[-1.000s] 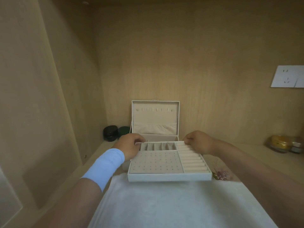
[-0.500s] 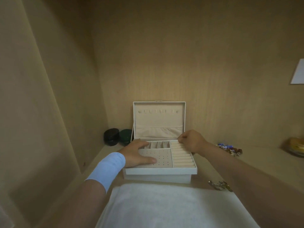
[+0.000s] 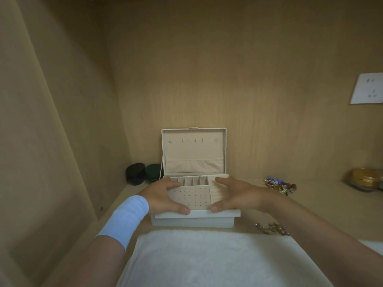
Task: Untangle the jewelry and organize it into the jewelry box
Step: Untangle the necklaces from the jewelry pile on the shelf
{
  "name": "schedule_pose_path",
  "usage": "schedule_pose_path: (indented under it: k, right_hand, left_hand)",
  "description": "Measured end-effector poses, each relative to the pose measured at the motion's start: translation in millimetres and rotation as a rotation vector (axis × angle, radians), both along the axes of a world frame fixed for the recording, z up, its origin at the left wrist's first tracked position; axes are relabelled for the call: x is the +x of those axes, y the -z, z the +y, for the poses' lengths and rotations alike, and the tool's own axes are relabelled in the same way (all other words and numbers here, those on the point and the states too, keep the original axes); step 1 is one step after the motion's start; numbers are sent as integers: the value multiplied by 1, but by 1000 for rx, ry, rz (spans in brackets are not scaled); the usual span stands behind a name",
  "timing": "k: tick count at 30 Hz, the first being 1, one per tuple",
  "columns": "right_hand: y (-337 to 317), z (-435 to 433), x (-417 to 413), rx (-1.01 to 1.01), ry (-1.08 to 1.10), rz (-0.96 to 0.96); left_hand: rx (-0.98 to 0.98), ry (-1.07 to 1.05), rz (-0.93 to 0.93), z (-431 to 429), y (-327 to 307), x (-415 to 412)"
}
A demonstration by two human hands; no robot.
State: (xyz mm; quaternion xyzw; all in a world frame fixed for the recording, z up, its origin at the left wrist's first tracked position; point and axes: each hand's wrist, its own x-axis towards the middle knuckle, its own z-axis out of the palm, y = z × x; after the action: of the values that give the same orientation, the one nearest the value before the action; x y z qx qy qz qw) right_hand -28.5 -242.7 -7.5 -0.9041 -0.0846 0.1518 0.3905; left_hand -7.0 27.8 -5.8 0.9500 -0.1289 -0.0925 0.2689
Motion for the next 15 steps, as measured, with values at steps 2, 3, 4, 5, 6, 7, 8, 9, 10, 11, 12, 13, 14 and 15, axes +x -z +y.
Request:
schedule_pose_path:
  k: [2,3,4,5,6,7,8,9,10,11,12,13,14,15]
  right_hand:
    - [5,3,1,-14,-31,-31]
    - [8,4,3,14,-17,-51]
    - [10,7,6,48,7,-64]
    - [12,10,9,75,34,-76]
    - [14,13,11,87,59,-91]
    - [16,16,14,81,75,-115]
    - [17,18,15,61,88,-144]
    - [18,20,16,35,88,-173]
    - [19,21,16,6,81,-199]
    - [21,22,15,-24,71,-221]
    - [22,22,14,-51,60,-243]
    - [25,22,14,-71,51,-253]
    - [27,23,13,-79,44,-261]
    - [30,23,13,-85,43,-265]
  left_hand:
    - [-21,-20,-23,3,-1,-1]
    - [-29,-28,-39,5,0,-1]
    - [-37,-36,-56,7,0,-1]
    - [-48,-47,-68,9,0,-1]
    - [-61,-61,-81,10,1,0]
    - [-81,-81,-97,12,3,1]
    - [-100,-100,-107,12,5,2]
    - [-112,-116,-113,12,7,3]
    - [-105,-119,-117,12,10,4]
    - [-81,-112,-123,11,13,5]
    - [-55,-104,-135,10,17,7]
    - [-40,-98,-151,10,20,8]
    - [-32,-94,-164,10,22,8]
    - [-28,-92,-173,10,24,8]
